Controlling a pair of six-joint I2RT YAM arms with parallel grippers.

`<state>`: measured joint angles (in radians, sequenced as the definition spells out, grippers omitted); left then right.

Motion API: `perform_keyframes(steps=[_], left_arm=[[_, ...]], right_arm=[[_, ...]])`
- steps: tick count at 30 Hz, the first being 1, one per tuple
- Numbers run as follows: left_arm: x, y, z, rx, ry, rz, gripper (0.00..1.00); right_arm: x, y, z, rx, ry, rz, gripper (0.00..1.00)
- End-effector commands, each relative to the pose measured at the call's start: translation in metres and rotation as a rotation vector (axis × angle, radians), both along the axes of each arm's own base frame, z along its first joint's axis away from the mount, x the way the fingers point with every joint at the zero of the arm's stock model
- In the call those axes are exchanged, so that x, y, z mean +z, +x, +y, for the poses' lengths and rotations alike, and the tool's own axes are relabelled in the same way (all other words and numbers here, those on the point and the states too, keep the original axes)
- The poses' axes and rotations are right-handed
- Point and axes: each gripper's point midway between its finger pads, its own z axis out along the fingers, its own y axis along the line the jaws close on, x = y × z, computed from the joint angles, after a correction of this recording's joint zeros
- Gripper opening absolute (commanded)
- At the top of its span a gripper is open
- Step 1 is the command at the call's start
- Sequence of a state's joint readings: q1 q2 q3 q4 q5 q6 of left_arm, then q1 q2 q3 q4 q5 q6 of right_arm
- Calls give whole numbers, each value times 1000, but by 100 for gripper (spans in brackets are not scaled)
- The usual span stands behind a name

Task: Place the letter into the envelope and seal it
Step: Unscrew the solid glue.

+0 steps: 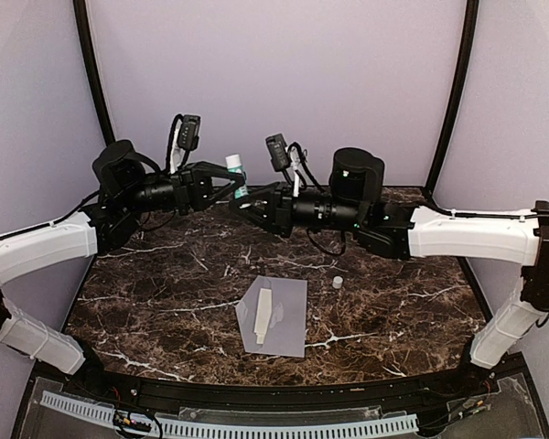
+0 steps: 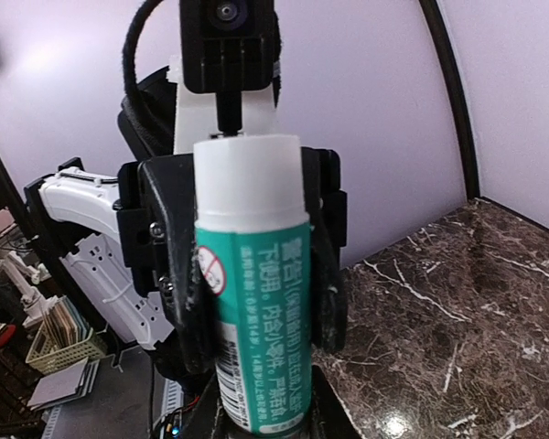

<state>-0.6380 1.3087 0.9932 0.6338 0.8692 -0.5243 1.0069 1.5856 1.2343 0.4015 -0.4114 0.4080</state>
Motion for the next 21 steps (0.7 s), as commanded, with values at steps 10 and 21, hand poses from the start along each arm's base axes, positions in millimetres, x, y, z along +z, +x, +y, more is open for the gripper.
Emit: perform_keyframes(steps=[10,21], left_arm=[[-38,53,9,405,163,27,0],[-40,61,9,434,192,65,0]], right_arm=[[-17,94,-9,-595,-207,-47,10],[-12,92,-17,-607,-157,-42,39]])
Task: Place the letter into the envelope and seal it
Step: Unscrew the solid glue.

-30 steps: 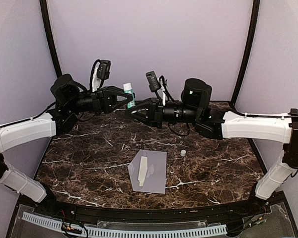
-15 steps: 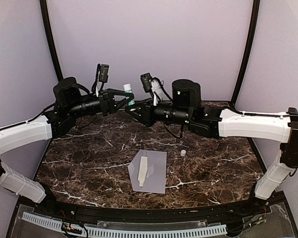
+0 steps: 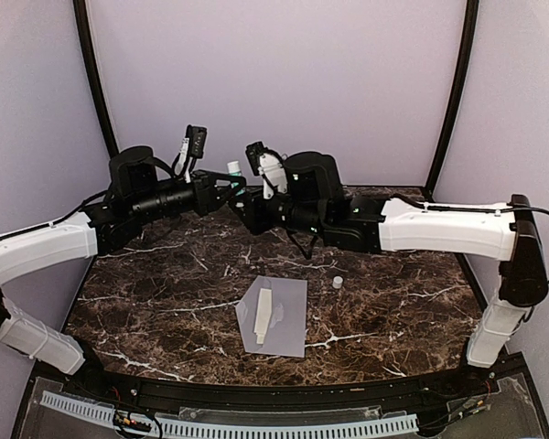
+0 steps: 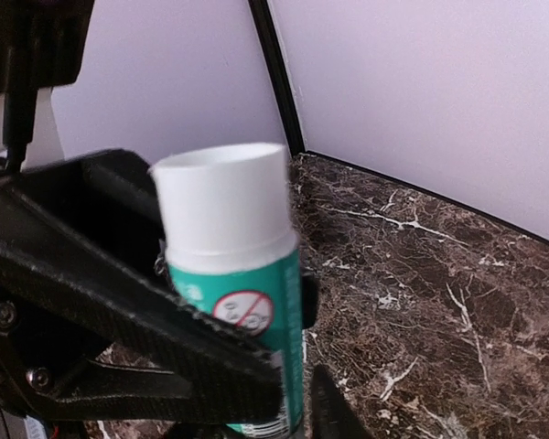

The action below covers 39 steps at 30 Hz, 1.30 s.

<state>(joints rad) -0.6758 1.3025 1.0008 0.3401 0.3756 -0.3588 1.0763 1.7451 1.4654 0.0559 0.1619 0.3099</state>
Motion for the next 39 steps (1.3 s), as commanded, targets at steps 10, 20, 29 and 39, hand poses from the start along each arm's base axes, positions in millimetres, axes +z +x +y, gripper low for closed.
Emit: perform_keyframes(steps=[10,20,29,39], left_arm=[[30,-8,12,-77,-73,11,0],[40,-57,-7,-415,-155,-52,0],[42,-68,-7,-472,-146,-83,0],[43,-68,-8,-479,-147,-78,0]], right_arm=[[53,-19,-74,142,338,-93,81],[64,-37,-58,443,370,-23,81],[60,-48,-37,536,352,9,73],[53,-67,-25,624,356,51,69]])
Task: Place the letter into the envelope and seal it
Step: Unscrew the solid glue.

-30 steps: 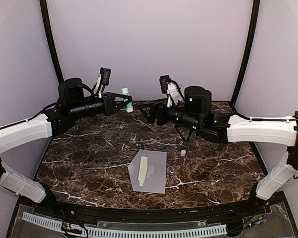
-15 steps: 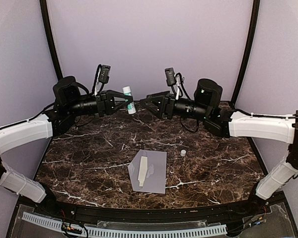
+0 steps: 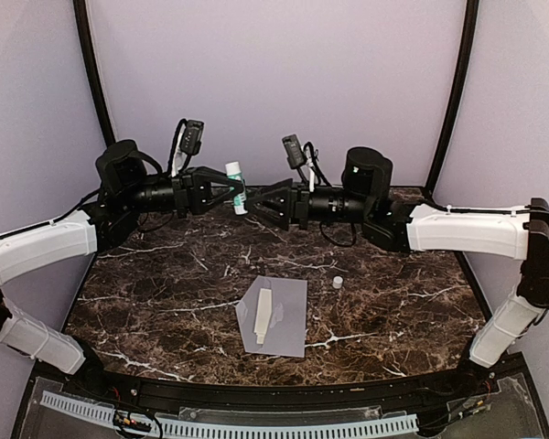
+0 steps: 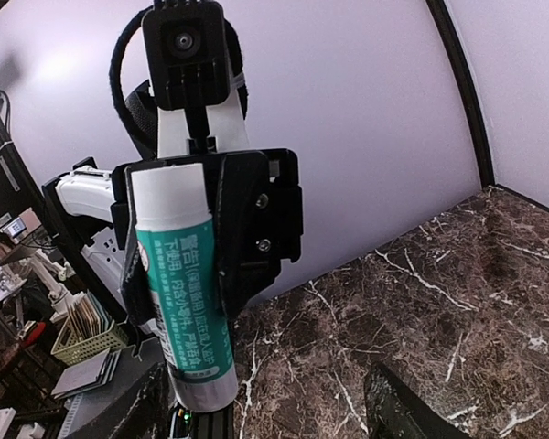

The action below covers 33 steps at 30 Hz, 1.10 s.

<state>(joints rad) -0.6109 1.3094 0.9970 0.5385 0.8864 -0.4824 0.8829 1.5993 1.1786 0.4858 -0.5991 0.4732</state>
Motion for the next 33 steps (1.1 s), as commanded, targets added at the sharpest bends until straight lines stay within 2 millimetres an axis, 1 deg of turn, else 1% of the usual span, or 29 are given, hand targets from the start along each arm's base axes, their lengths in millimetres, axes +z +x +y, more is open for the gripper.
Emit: perform_keyframes(steps=[1,4,6,12,17,21,26,30,33], left_arm=[[7,-7,1,-30,-22,-34,0],[8,-8,1,-34,-25,-33,0],[9,-8,1,-36,-27,-33,0],[10,-10,1,-39,-30,-34,0],[11,-10,2,-38,-32,-36,0],[12,-10,2,-37,-33,-37,0],[11,-8,2,-25,-32,-35,0],[10,-6,3,-8,-30,-36,0],[8,-3,4,14,-23,-41,0]], right_arm=[[15,-17,10,75,35,-23,70],[16,-22,10,97,42,-15,70],[17,-24,11,108,47,-13,68],[23,-26,13,119,66,-13,51],[25,-29,14,132,81,-15,43],[24,-30,17,149,77,-9,30],[22,-32,19,156,68,-8,25],[22,-27,18,112,64,-15,14],[20,-17,15,35,51,-17,9]])
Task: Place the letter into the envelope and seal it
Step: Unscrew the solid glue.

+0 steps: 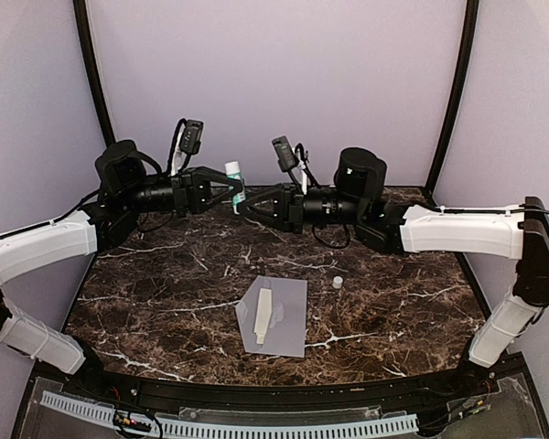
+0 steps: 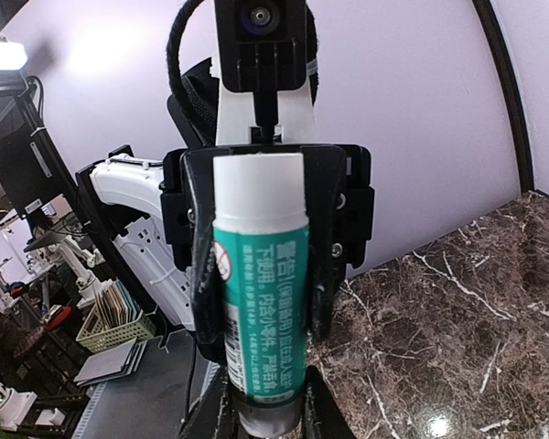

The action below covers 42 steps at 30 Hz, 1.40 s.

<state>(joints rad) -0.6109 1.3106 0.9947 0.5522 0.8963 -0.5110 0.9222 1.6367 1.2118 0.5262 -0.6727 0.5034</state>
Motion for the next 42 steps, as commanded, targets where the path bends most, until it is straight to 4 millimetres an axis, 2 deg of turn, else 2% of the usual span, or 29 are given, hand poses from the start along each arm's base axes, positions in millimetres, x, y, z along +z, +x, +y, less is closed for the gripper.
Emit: perform_keyframes(steps=[1,9,11,14,20,23,25,26,31,33,35,37,42], left_arm=[[6,0,4,39,-15,-60,0],[0,11,6,107,14,-68,0],[0,10,6,105,14,-71,0],[3,2,4,50,0,-70,0],[23,-38,6,-180,-72,-96,0],[27,-45,7,-214,-73,-109,0],[27,-44,7,-204,-70,-120,0],[28,-43,7,-195,-71,-121,0],[23,-27,9,-73,-61,-115,0],[20,-11,12,41,-51,-97,0],[16,15,20,221,-41,-68,0],[10,32,29,341,-16,-47,0],[-1,53,44,504,29,-12,0]], right_arm=[[14,11,-3,-107,19,-21,8],[14,34,-10,-284,-26,-33,7],[13,33,-11,-282,-24,-37,7],[20,20,-10,-200,24,-46,7],[51,-35,-11,152,125,-87,7],[60,-46,-13,221,121,-102,7],[60,-41,-13,185,104,-107,9],[60,-36,-13,144,93,-109,13],[37,18,-21,-212,-25,-63,62],[28,32,-27,-319,-64,-59,70],[19,40,-30,-400,-104,-65,73],[9,45,-30,-464,-146,-66,74],[-11,50,-17,-528,-248,-73,73]])
